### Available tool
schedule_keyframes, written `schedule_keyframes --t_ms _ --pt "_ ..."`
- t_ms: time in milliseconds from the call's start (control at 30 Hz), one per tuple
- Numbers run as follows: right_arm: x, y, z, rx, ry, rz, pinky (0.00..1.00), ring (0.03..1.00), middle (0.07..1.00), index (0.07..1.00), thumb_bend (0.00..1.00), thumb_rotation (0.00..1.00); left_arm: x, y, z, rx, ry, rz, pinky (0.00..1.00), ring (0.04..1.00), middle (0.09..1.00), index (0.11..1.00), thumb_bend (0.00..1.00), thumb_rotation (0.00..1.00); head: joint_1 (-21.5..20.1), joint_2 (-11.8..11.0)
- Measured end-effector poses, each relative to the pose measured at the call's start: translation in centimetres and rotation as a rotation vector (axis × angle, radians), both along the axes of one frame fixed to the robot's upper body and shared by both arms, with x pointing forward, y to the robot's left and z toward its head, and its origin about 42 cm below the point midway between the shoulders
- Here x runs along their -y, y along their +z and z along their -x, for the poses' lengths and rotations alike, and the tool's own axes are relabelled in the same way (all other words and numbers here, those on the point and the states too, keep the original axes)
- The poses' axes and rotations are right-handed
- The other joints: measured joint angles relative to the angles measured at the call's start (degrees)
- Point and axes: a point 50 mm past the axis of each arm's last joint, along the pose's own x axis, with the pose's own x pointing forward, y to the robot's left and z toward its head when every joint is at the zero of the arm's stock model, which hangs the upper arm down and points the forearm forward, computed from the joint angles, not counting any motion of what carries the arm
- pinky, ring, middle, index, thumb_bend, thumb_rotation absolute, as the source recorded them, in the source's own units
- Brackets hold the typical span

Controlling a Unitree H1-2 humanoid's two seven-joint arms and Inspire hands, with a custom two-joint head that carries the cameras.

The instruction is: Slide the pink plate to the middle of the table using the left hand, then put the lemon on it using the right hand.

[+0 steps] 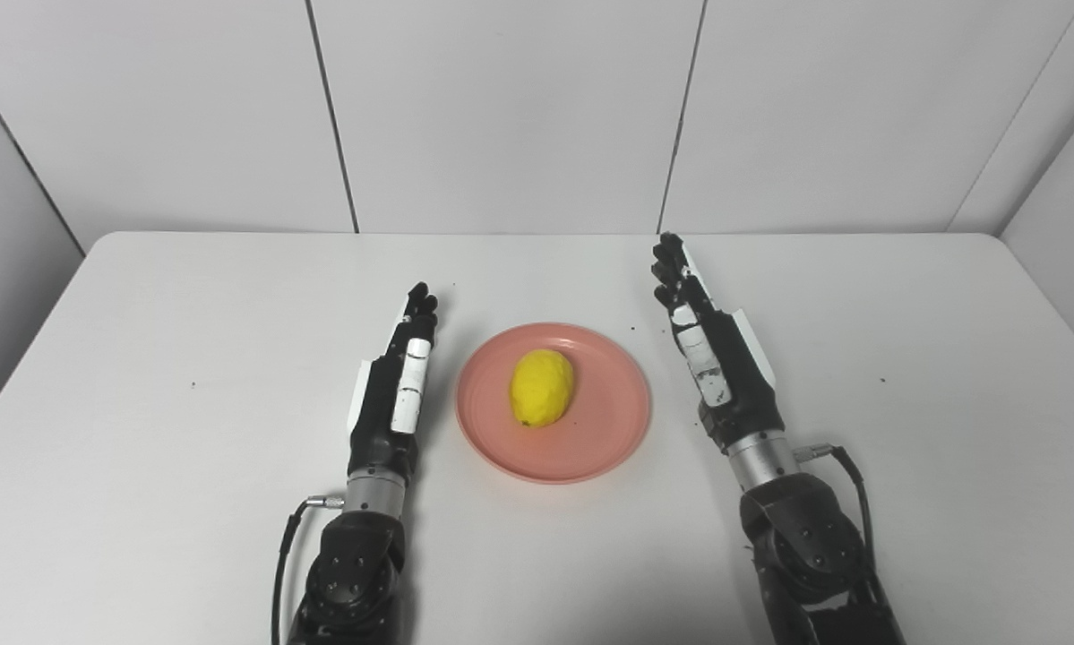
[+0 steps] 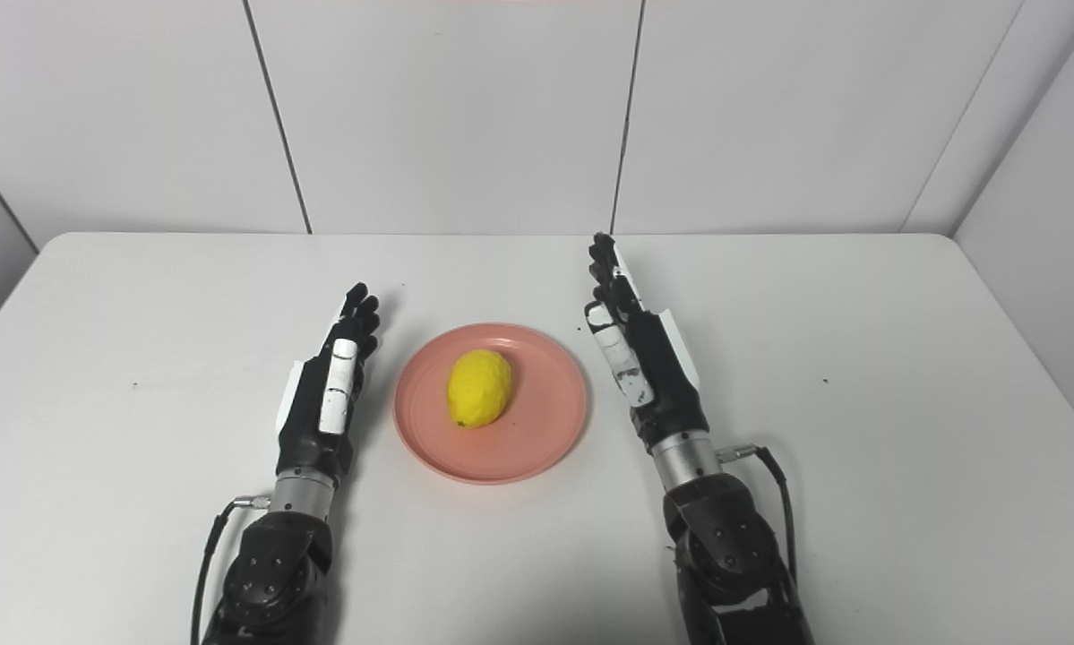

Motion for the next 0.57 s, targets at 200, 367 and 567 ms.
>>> schedule_keyframes --t_ms 200,367,567 --pt "-0.1 -0.1 0.0 -0.013 -0.002 -0.027 1.0 1.0 1.0 1.0 1.0 1.0 -0.1 0.2 -0.2 0.039 -0.053 -0.056 1.0 1.0 1.0 1.0 0.83 1.0 0.1 0.4" --pt "0.1 -0.8 0.5 -0.04 -0.013 -0.035 1.0 1.0 1.0 1.0 1.0 1.0 -0.8 0.2 -0.3 0.046 -0.092 -0.088 1.0 1.0 1.0 1.0 0.86 1.0 0.1 0.5" --pt "0.7 -1.6 1.1 -0.061 -0.054 -0.032 1.0 1.0 1.0 1.0 1.0 1.0 -1.2 1.0 -0.2 0.043 -0.132 -0.074 1.0 1.0 1.0 1.0 0.9 1.0 0.1 1.2"
